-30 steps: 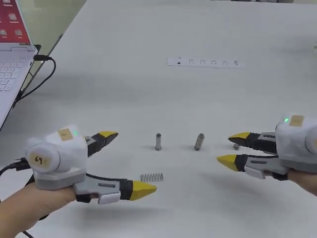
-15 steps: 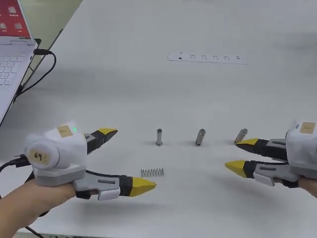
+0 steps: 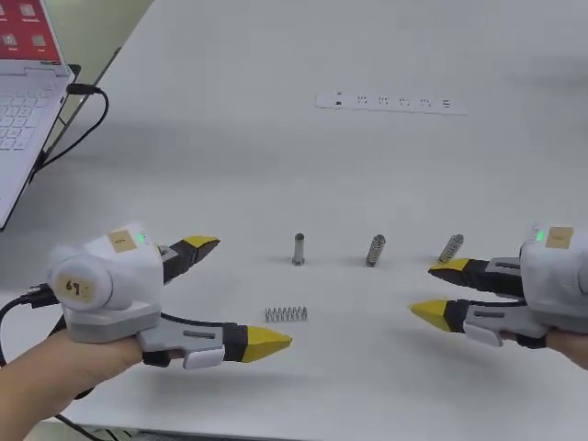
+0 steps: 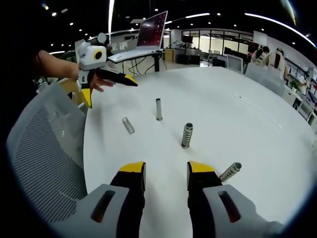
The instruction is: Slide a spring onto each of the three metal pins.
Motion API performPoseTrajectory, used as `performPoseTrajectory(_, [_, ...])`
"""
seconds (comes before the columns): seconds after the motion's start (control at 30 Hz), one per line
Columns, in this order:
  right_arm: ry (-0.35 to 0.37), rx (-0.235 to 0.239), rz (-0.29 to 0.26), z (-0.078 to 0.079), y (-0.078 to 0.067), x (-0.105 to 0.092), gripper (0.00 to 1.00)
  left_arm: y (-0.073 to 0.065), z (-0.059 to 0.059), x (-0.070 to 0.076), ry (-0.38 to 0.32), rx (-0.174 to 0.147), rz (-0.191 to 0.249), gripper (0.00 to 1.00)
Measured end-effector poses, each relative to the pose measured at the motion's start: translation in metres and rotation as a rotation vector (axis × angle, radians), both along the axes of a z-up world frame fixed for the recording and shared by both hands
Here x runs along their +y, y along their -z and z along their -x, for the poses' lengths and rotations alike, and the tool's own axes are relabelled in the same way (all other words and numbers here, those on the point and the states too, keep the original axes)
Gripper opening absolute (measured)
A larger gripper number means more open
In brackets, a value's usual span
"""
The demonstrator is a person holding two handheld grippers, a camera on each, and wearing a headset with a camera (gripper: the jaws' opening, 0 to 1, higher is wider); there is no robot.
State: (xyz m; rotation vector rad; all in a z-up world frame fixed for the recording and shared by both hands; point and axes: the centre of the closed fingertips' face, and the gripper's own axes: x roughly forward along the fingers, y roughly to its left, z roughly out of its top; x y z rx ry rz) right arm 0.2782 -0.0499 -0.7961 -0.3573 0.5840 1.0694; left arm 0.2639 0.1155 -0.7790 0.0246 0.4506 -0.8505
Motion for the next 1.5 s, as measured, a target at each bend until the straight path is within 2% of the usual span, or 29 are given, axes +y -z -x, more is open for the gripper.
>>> performPoseTrajectory(0.57, [-0.156,-0.024,-0.005,0.000,-0.001,0.057,0.30,0.001,-0.001,0.000,0.002,0.001,-0.002,0.97])
performPoseTrajectory(0.77, [-0.213,-0.028,-0.006,0.005,-0.001,0.080,0.30,0.001,0.000,0.000,0.002,0.002,-0.003,0.97])
performPoseTrajectory(1.03, [-0.281,-0.021,0.003,0.015,0.007,0.106,0.29,0.001,0.000,0.004,-0.003,0.004,-0.005,0.97])
performPoseTrajectory(1.13, [-0.312,-0.023,0.023,0.018,0.013,0.115,0.28,0.001,0.000,0.003,-0.002,0.004,-0.004,0.97])
performPoseTrajectory(1.5, [-0.368,-0.017,0.038,0.022,0.026,0.130,0.25,0.000,-0.001,0.003,0.002,0.004,-0.004,0.97])
